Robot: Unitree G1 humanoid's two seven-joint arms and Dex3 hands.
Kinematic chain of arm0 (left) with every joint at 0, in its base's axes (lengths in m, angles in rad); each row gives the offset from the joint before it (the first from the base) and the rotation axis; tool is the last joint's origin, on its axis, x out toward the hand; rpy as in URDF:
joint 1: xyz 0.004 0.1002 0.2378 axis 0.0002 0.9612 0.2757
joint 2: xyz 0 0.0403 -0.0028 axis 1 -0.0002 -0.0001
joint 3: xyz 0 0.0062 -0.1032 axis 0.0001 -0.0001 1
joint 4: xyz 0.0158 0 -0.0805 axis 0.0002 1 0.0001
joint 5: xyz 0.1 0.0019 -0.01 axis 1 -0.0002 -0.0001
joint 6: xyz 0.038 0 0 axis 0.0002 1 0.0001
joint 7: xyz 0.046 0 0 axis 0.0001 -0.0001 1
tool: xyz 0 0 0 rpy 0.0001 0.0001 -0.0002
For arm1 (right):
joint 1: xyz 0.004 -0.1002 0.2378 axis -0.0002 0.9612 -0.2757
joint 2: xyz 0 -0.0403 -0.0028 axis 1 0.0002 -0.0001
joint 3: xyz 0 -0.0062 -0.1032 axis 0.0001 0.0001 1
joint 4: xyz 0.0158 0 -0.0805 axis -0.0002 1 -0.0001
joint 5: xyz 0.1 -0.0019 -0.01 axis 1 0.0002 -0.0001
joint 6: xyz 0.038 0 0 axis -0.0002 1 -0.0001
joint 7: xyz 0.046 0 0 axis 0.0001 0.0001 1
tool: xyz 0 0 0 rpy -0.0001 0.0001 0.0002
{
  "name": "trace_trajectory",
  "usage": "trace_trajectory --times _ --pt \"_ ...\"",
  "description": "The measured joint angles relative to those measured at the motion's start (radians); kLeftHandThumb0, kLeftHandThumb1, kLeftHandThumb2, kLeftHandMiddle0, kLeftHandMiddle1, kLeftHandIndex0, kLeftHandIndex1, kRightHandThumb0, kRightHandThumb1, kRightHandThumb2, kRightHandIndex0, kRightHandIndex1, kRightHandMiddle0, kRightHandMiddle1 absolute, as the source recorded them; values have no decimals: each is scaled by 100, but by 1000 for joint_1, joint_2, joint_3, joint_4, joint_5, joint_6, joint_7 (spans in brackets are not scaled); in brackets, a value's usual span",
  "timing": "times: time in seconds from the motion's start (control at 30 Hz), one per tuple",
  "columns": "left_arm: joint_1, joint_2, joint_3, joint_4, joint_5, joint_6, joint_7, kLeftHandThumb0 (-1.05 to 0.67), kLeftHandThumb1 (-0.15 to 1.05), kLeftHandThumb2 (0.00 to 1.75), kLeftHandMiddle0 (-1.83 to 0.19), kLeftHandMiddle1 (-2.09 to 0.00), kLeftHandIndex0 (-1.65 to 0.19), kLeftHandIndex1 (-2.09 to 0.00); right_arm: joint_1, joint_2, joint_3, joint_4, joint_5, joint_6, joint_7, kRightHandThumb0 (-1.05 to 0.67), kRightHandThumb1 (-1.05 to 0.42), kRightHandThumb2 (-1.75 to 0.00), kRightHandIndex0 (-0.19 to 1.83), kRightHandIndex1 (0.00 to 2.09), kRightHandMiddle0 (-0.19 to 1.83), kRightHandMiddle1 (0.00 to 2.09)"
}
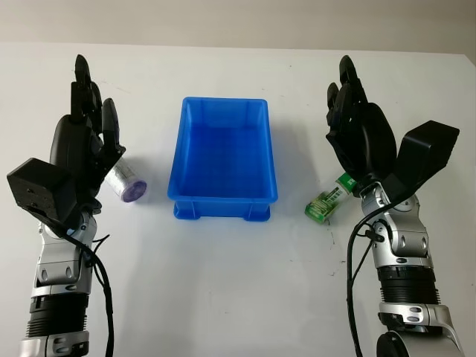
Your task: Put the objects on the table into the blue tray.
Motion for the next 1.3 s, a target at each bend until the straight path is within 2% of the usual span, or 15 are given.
trace_trajectory --times 0.47,0.63,0.77,0.83,1.0,1.13,1.3 --pt "1 1 0 2 -1 3 -15 -85 105 71 19 0 19 0 2 0 1 -2 1 1 23 -77 -105 -83 -19 0 -19 0" --pt "1 1 1 4 -2 -3 -16 -86 105 71 19 0 19 0 -9 -21 -7 3 19 -1 65 -79 -105 -73 -19 0 -19 0" --pt "1 1 0 4 -2 -2 -15 -85 105 72 19 0 19 0 -40 -88 -11 23 19 -26 133 -80 -105 -62 -19 0 -19 0" --pt "1 1 0 4 -1 -3 -17 -85 105 72 19 0 19 0 -62 -120 -18 35 19 -24 149 -83 -105 -45 -19 0 -19 0" --pt "1 1 0 10 0 -12 -17 -84 105 72 19 0 19 0 -132 -244 -17 93 -28 -13 210 -83 -103 -22 -19 0 -19 0" --pt "1 1 -1 10 0 -12 -16 -84 105 72 19 0 19 0 -189 -365 22 140 -104 -13 300 -90 -92 -5 -18 1 -17 2" --pt "1 1 -1 11 0 -13 -15 -84 105 73 19 0 19 0 -240 -486 79 158 -188 -4 402 -91 -76 -2 -11 6 -8 7"
